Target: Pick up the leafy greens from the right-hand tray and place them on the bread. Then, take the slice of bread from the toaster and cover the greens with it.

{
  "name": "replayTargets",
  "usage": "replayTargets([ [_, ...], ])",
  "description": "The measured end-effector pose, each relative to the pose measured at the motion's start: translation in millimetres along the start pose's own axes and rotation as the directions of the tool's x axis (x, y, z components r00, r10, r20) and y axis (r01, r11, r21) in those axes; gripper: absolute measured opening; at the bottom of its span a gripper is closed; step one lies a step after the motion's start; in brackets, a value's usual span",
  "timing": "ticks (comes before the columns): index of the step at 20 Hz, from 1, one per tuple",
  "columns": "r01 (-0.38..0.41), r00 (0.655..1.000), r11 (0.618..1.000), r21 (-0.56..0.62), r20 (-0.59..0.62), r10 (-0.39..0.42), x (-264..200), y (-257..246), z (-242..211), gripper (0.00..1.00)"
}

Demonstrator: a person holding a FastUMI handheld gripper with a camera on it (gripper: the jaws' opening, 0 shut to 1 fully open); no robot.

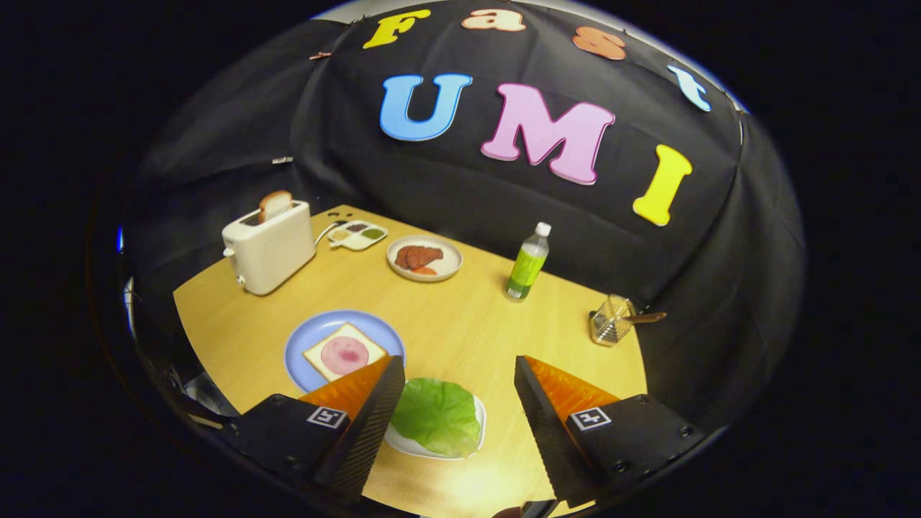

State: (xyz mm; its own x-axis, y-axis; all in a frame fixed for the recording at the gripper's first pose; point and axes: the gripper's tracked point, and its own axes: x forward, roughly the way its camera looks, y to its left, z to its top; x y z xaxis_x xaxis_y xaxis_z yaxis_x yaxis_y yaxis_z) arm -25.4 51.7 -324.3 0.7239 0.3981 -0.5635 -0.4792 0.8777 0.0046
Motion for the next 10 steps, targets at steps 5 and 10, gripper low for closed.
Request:
replayTargets([
  [5, -0.077, 0.985, 0.997, 0.016, -0.156, 0.078, 51, 1, -71, 0.92],
  [10, -0.133, 0.956, 0.991, 0.026, -0.260, 0.135, 86, 10, -122, 0.89],
])
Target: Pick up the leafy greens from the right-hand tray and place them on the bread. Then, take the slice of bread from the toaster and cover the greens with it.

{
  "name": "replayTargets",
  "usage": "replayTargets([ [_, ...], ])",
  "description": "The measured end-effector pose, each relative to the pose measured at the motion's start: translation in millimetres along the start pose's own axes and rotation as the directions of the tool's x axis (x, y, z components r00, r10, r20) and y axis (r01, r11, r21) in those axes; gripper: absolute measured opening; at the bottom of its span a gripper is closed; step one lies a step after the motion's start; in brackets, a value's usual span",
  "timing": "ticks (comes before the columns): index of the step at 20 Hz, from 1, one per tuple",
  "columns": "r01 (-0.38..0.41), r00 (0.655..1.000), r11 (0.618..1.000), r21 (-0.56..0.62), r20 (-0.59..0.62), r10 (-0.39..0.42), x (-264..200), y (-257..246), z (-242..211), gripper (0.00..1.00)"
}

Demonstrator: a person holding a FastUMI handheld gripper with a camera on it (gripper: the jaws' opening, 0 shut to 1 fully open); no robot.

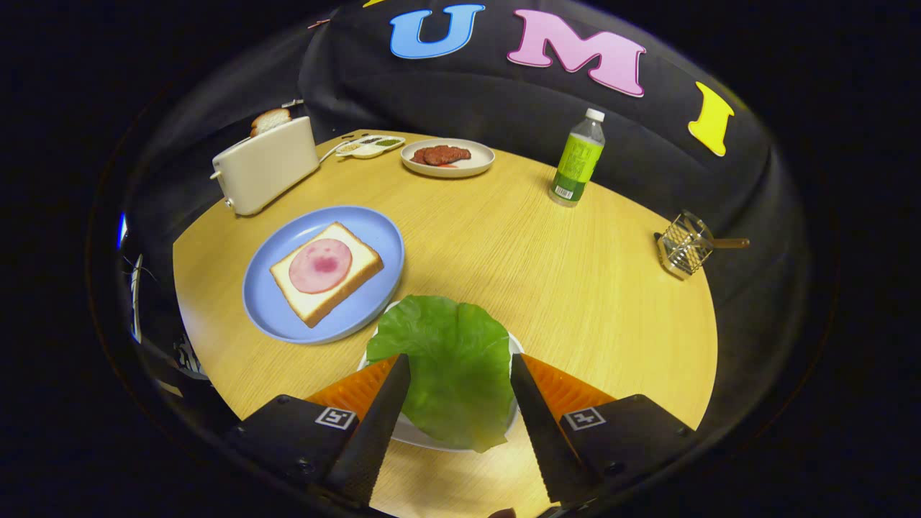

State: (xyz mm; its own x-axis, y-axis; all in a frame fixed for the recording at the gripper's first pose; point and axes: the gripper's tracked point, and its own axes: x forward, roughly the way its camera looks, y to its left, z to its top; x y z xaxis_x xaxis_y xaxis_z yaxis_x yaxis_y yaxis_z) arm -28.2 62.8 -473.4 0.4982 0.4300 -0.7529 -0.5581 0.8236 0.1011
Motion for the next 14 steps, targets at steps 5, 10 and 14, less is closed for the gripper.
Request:
replayTargets([
  [5, -0.049, 0.996, 0.997, 0.065, -0.069, 0.054, 23, 1, -15, 0.78],
  [10, 0.035, 0.996, 0.988, 0.150, -0.091, -0.021, 20, -36, -24, 0.32],
  [14, 0.057, 0.995, 0.987, 0.148, -0.095, -0.043, 13, -47, -28, 0.09],
])
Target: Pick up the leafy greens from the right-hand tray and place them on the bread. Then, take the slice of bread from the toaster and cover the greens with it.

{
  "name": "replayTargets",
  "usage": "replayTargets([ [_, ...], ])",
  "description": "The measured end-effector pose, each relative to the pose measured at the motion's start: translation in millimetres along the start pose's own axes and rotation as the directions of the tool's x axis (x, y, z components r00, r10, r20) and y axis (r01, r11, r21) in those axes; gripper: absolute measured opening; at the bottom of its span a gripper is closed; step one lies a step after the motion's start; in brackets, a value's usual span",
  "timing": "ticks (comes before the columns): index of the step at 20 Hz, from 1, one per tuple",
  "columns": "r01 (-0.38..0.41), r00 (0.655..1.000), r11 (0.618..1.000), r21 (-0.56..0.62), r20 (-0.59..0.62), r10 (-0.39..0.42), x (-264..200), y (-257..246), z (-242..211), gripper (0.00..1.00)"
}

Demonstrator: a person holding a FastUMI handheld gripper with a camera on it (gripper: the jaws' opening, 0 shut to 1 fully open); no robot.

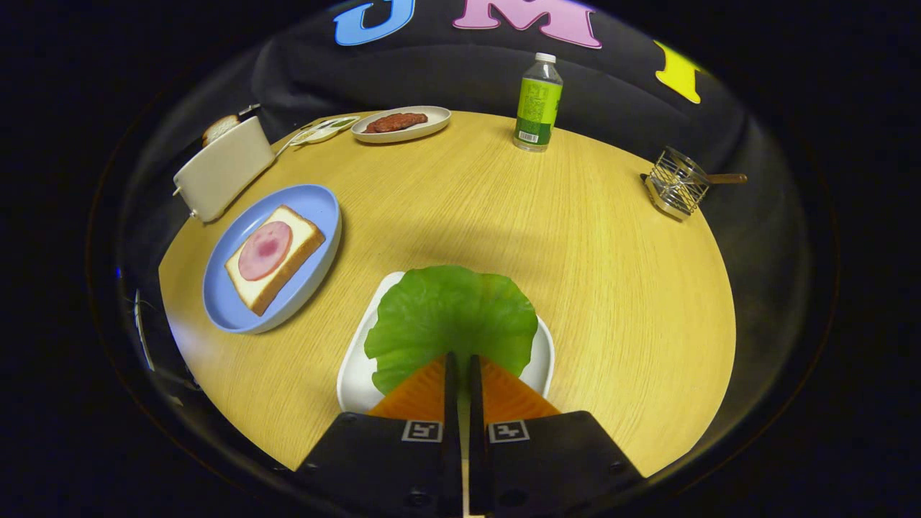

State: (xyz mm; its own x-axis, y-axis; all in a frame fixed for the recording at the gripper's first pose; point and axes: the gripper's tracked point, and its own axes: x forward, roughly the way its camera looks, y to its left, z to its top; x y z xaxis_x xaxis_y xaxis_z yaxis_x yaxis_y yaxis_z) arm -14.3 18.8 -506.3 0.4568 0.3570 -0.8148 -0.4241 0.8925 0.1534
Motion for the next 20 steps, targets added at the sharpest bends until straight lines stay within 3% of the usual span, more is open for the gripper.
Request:
replayTargets([
  [12, -0.023, 0.981, 0.999, 0.044, 0.193, 0.014, -81, 36, 66, 0.06],
  [20, -0.181, 0.947, 0.984, 0.009, 0.272, 0.171, -111, 137, 132, 0.06],
])
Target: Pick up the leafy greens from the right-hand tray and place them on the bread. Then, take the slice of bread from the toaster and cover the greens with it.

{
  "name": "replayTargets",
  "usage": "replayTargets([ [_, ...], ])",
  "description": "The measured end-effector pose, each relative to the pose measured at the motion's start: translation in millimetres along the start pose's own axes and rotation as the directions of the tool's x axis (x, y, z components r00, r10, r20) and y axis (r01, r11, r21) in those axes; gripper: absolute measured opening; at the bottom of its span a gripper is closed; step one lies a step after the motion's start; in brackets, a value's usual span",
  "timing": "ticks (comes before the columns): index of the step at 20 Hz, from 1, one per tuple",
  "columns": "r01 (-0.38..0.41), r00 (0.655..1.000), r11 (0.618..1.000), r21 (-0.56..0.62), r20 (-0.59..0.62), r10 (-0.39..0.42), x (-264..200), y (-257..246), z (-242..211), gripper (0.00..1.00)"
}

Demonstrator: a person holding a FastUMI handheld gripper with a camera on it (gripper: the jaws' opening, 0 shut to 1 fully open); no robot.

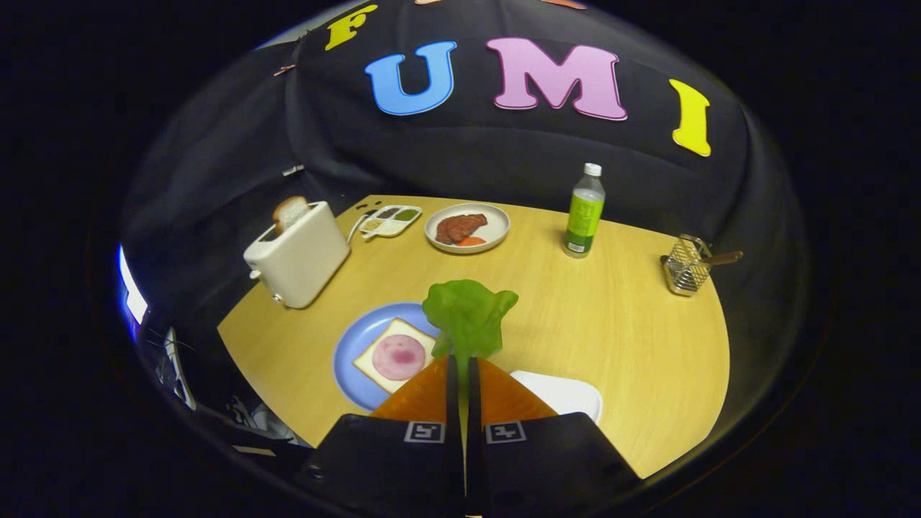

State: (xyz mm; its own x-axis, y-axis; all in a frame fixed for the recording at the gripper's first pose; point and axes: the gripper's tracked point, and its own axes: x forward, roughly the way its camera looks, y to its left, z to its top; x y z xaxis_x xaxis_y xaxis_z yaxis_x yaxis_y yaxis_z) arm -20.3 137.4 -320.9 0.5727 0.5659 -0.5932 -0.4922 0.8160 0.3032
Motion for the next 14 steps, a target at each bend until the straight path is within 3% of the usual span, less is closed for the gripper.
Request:
replayTargets([
  [5, -0.076, 0.997, 0.997, -0.029, -0.023, 0.075, 31, 53, 15, 0.06],
  [8, -0.064, 0.997, 0.996, -0.056, -0.041, 0.062, 43, 61, 16, 0.06],
  [10, -0.047, 0.998, 0.997, -0.060, -0.045, 0.045, 49, 59, 18, 0.15],
  [12, -0.014, 0.999, 0.998, -0.066, -0.040, 0.012, 50, 56, 20, 0.55],
  [14, -0.005, 1.000, 0.997, -0.072, -0.025, 0.003, 49, 57, 24, 0.67],
])
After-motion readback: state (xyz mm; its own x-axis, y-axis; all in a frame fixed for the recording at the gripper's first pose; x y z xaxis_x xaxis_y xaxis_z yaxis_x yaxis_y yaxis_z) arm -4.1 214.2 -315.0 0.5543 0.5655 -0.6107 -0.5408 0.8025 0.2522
